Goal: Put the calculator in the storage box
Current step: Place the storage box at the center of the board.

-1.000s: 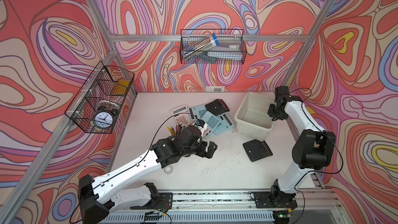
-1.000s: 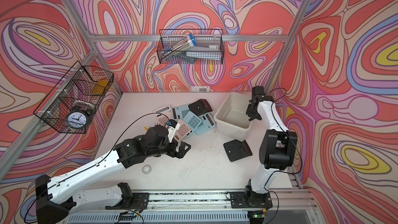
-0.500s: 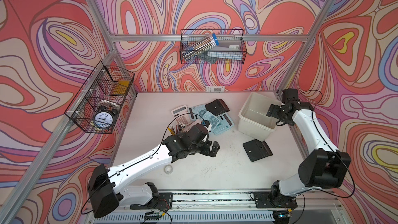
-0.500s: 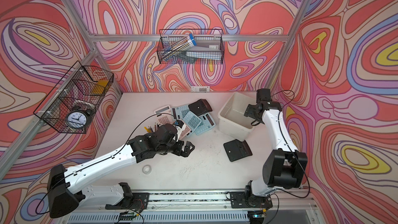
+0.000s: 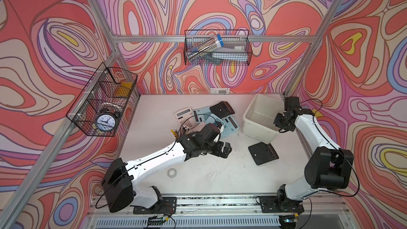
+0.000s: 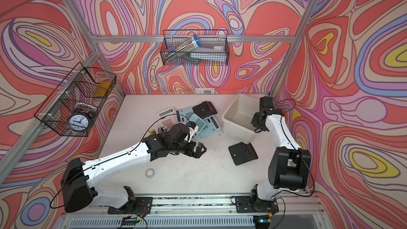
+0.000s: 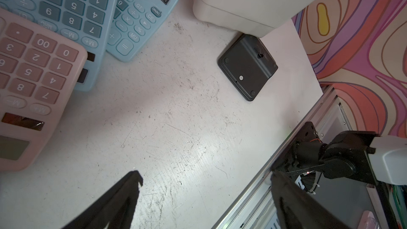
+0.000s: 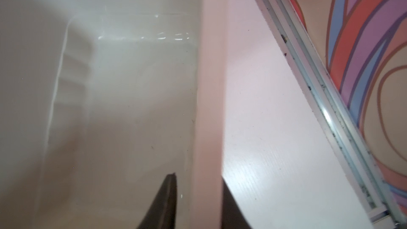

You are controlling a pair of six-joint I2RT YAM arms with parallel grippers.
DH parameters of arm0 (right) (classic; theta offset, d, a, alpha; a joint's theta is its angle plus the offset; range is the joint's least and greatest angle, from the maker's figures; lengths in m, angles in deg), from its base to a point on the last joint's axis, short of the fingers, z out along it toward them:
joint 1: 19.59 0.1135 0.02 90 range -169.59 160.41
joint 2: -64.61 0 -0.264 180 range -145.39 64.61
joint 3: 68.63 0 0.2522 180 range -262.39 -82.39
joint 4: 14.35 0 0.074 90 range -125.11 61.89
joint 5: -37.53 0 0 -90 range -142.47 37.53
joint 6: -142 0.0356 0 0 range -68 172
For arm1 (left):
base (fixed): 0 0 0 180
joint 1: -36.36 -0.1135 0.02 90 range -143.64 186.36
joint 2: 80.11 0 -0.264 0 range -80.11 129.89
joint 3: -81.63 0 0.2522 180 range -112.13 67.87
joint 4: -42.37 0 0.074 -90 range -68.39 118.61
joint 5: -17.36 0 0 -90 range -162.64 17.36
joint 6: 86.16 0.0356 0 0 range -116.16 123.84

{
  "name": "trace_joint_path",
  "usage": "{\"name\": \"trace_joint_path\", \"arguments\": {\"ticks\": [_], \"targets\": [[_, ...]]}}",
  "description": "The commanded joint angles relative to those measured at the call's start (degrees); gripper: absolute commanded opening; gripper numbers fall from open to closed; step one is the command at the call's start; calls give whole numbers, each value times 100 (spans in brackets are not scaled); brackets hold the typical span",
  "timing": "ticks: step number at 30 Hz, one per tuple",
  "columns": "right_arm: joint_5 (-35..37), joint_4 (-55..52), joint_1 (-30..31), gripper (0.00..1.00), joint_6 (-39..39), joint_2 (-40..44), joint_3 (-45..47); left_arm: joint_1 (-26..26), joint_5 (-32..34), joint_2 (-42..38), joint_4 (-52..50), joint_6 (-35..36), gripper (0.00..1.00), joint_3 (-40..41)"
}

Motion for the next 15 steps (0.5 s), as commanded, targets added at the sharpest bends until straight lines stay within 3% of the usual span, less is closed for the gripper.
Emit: {"name": "trace_joint_path", "arguments": {"ticks": [1,8,10,12,15], "targets": [[160,121,-3,18,-327,-260,-430,-31,-45,-55,81,35,98,-50],[511,87,-3,13,-833,-815,-810,-33,-60,-27,67,29,98,-12],[661,7,-3,28,-868,-959,-923,-31,-87,22,44,32,98,-47],[762,-112,-3,36,-860,-1010,-992,-38,-113,41,33,22,98,-65],[429,22,-3,57,-736,-586,-735,-30,-126,52,81,-1,98,-25]]}}
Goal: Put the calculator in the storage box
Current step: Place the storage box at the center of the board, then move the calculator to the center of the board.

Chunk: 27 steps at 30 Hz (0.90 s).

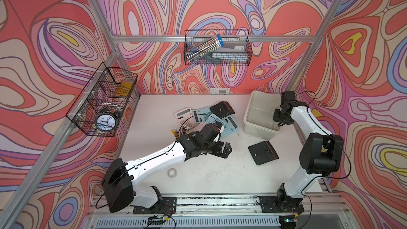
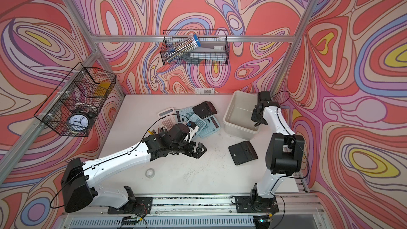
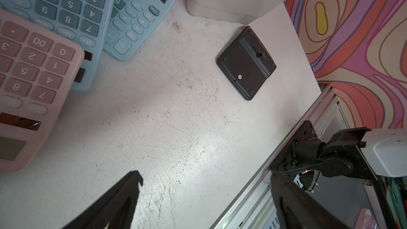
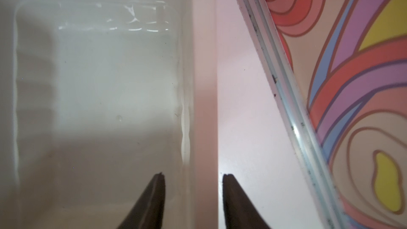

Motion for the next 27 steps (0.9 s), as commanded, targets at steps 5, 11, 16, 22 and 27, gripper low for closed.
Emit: {"name": "trace_joint_path", "arguments": {"ticks": [5,11,16,22,27], "targets": [[-306,13,-10,95,691,1261,601,-33,-178,105,301,-107,98,60],[-566,100,-11,98,1372,2451,1659,-35,-191,67,595,-247,98,299],[-1005,252,-18,98,1633,3534,2412,-33,-184,-71,859,-352,98,552],[-1533,520,-18,94,1802,4254,3335,-22,-285,-117,1401,-605,98,913],[-1926,946,-18,89,1987,4090,3992,-18,-332,-48,1576,-705,97,1046]]}}
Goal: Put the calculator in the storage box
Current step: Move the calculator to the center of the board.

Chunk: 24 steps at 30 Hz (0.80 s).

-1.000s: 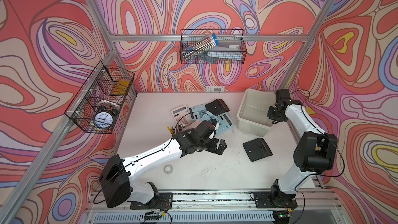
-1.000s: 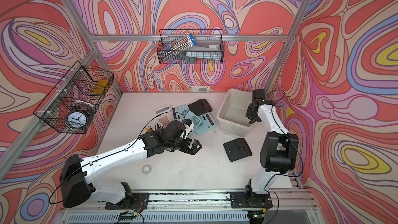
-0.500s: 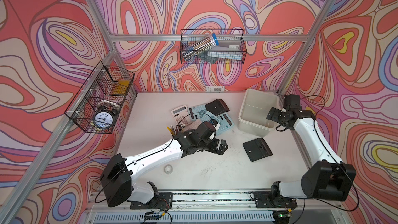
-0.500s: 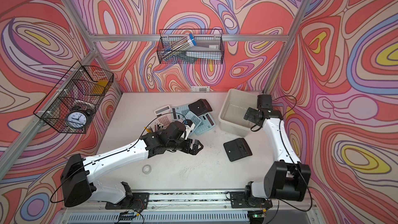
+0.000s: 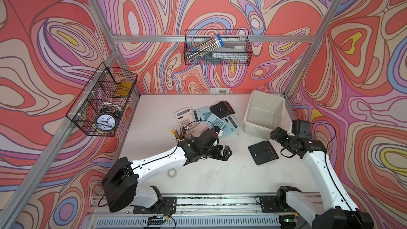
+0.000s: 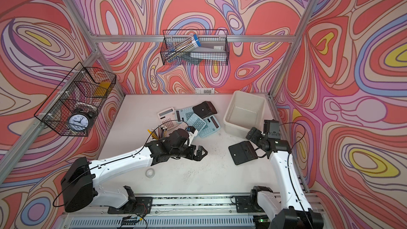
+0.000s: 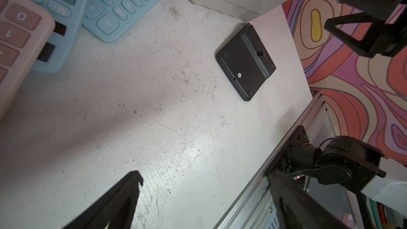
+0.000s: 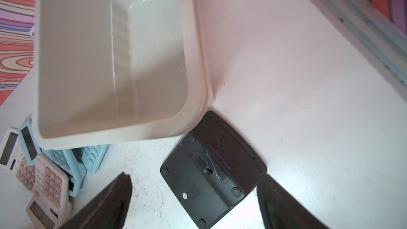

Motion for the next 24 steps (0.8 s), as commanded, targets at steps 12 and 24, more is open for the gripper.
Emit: {"name": "trace_joint_path", "arguments": {"ticks": [12,24], "targets": [[-346,1489,-18,87,433,-1054,1071,-12,-35,-63,322,-113,97,133],[-1882,2066,816,79,769,-582,2035,-9,14,-32,340,-112,97,141]]}}
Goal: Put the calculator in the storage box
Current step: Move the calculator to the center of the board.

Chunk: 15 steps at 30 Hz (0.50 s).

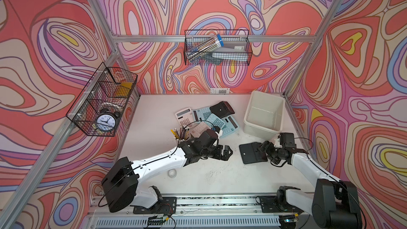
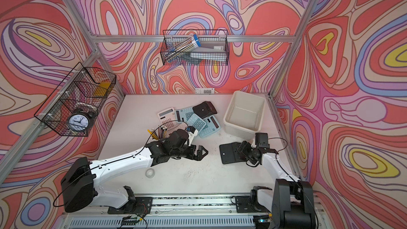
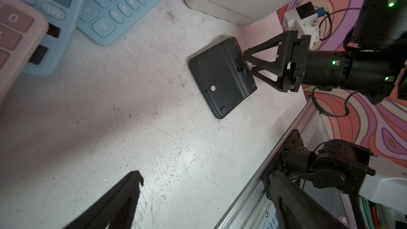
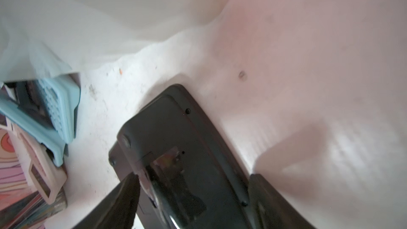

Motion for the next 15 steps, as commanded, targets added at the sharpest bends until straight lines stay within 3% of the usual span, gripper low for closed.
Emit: {"name": "trace_joint_path", "arguments": {"ticks": [1,7,15], "targets": [[-306,173,757,79,429,273,173,-6,46,-19,136,-32,97,74],[-170,905,2076,79,1179,166,357,-6,64,203,205,-74,97,127],[554,254,2146,82,801,294,7,-12,227,364,340,-121,97,301]]}}
